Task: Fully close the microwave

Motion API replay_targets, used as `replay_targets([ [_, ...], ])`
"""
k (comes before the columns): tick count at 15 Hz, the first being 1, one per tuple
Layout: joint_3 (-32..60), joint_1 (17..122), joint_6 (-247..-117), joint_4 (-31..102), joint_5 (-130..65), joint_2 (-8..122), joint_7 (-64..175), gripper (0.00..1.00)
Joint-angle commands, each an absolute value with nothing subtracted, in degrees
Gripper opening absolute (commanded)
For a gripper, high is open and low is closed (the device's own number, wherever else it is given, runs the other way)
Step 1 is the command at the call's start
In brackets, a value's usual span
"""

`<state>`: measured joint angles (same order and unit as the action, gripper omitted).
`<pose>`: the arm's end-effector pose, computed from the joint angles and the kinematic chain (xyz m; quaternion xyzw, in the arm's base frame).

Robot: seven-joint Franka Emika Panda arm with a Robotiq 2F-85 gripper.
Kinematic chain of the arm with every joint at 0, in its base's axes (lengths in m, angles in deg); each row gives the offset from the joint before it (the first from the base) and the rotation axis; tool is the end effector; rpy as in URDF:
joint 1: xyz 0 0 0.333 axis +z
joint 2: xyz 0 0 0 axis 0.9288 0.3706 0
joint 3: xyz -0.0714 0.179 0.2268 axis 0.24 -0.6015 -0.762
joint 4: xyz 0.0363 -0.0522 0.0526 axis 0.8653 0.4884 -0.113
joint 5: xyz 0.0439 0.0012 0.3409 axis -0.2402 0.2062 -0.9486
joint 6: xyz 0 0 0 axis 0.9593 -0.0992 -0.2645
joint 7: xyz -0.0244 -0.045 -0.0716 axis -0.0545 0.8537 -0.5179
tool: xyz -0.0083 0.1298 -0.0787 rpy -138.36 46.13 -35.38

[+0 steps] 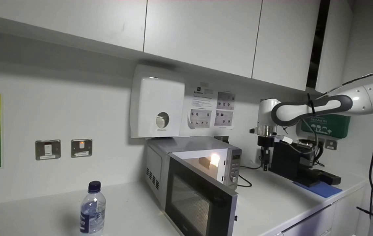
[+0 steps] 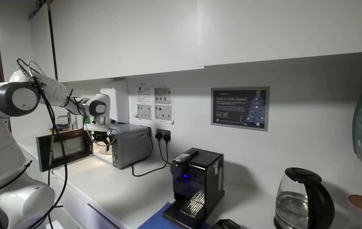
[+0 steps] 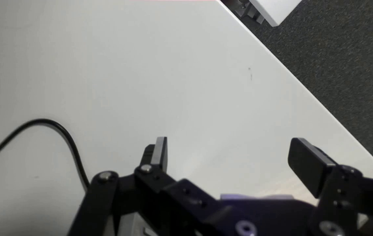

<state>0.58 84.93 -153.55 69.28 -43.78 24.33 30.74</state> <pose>0.3654 0.2009 0.4432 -0.9290 -0.3657 0.0389 0.0416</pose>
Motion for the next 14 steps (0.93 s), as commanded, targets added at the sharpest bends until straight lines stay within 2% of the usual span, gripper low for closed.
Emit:
replay_targets([
  [1,-0.8,86.8,-152.2,62.5,-47.6,30.2,25.4,1.0],
  [7,-5.3,89.2,-146.5,53.0,-54.9,39.7,18.5,1.0],
  [14,-12.0,91.2,-138.9,41.2,-52.0,48.0,18.6,1.0],
])
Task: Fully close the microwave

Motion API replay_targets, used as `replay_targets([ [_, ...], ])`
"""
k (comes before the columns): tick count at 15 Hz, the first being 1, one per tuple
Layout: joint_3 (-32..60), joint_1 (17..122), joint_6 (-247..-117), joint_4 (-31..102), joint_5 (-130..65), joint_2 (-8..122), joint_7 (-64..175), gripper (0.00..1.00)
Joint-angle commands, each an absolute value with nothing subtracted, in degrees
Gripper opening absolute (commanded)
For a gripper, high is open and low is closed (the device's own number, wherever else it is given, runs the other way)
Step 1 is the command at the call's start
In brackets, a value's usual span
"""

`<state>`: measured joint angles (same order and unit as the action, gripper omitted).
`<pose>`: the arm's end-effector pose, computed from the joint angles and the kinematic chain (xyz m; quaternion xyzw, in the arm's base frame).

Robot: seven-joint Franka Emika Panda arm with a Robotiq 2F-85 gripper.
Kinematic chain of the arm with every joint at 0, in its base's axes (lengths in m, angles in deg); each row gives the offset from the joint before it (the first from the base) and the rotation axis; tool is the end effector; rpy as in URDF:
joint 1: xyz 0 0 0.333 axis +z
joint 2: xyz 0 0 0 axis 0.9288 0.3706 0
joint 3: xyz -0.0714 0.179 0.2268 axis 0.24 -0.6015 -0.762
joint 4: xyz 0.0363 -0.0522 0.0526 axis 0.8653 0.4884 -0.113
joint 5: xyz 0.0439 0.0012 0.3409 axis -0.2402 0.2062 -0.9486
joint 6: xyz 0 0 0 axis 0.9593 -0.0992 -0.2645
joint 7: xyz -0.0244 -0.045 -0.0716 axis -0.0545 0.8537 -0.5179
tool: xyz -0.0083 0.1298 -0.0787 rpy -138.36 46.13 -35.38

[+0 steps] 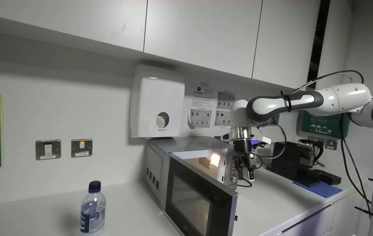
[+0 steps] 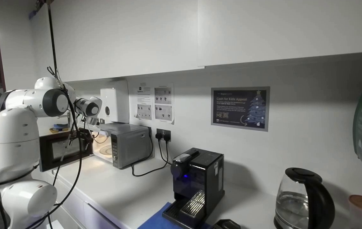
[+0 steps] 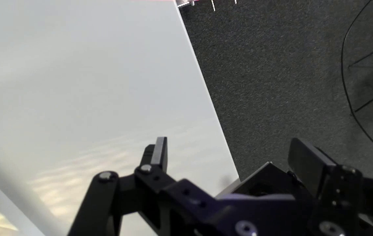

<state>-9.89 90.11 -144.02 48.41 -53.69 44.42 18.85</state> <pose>0.3453 0.3630 0.4310 -0.8057 -0.5588 0.1224 0.1534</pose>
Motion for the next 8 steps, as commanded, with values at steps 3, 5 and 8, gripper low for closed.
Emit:
replay_targets([
  [3,-14.6,93.0,-135.0,35.6,-50.3,51.3,19.1,1.0],
  [5,-16.0,94.4,-133.3,32.6,-49.1,53.5,19.3,1.0],
  [8,-17.0,95.8,-132.0,30.2,-47.5,55.6,19.4,1.0],
])
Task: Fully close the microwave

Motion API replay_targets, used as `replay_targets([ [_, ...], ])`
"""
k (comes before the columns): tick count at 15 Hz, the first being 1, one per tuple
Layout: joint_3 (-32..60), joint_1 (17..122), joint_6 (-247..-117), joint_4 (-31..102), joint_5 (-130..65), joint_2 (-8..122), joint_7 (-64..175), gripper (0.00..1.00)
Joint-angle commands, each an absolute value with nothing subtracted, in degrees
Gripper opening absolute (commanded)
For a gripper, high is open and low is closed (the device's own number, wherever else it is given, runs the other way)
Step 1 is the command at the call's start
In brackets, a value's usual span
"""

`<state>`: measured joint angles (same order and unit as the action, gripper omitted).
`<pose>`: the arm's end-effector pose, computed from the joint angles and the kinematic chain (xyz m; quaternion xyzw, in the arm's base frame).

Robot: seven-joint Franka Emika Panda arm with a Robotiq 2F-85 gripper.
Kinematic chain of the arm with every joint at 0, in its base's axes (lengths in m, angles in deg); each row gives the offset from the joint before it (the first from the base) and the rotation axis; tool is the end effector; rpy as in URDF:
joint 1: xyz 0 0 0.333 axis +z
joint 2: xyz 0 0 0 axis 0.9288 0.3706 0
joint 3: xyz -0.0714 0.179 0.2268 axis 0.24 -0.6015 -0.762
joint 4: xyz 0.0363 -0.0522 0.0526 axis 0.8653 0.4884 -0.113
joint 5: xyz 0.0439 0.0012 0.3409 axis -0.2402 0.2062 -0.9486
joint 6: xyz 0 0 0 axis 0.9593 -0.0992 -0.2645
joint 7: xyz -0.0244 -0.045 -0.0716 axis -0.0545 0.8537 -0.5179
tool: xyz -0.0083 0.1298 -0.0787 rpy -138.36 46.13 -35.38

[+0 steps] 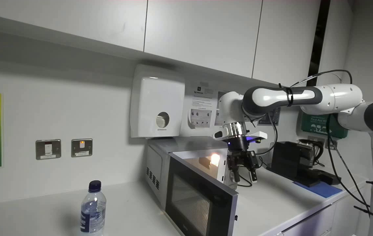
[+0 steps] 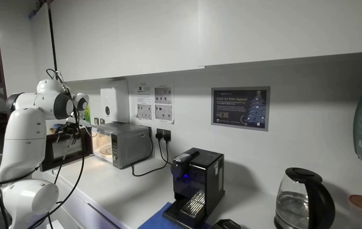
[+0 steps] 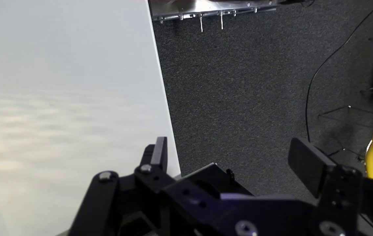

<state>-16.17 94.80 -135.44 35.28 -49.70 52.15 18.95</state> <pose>0.3012 0.4330 0.4528 -0.7314 -0.6491 0.1559 0.1394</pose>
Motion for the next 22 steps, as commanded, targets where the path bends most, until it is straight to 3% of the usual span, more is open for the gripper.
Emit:
replay_targets([
  [1,-17.1,96.1,-131.8,29.7,-47.2,56.1,19.5,1.0],
  [14,-17.0,95.6,-134.6,33.0,-48.5,55.0,19.1,1.0],
  [22,-18.6,99.1,-134.5,30.3,-36.7,53.2,19.4,1.0],
])
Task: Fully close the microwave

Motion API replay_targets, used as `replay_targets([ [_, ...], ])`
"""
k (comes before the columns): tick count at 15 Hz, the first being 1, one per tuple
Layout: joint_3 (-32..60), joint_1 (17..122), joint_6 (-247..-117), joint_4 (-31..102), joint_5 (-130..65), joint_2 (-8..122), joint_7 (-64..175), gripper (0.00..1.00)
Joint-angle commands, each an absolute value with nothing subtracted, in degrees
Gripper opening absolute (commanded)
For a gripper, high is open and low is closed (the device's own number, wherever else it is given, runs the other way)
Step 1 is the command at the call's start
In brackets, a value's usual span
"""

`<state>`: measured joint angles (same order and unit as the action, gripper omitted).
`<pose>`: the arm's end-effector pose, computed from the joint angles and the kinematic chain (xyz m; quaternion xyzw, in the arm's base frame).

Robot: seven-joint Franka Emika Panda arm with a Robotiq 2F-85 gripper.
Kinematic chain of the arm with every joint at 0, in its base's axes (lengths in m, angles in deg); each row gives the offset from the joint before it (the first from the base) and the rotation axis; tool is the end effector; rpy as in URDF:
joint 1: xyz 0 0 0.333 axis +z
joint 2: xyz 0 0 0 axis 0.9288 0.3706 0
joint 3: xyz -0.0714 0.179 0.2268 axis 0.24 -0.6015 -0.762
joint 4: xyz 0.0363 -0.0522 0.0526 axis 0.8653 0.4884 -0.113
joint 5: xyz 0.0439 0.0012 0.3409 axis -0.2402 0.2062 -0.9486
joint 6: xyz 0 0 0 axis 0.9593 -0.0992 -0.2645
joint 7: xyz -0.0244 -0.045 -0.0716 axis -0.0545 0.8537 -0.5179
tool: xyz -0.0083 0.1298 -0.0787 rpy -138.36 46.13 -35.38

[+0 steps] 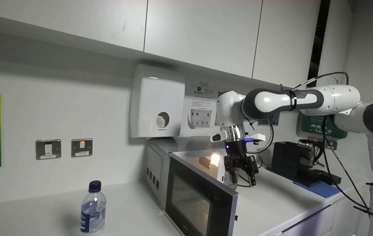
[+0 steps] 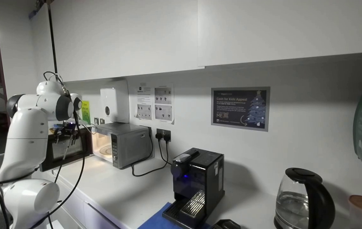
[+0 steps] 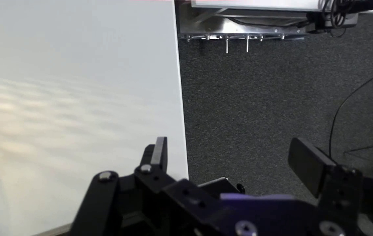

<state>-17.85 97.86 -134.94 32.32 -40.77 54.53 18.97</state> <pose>0.2937 0.4492 0.4483 -0.7054 -0.6906 0.1434 0.0708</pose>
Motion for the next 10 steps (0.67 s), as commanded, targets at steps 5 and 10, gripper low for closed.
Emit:
replay_targets([
  [5,-19.2,101.8,-132.9,26.1,-29.5,52.4,20.4,1.0],
  [10,-19.1,104.6,-133.9,21.3,-21.8,54.0,18.8,1.0],
])
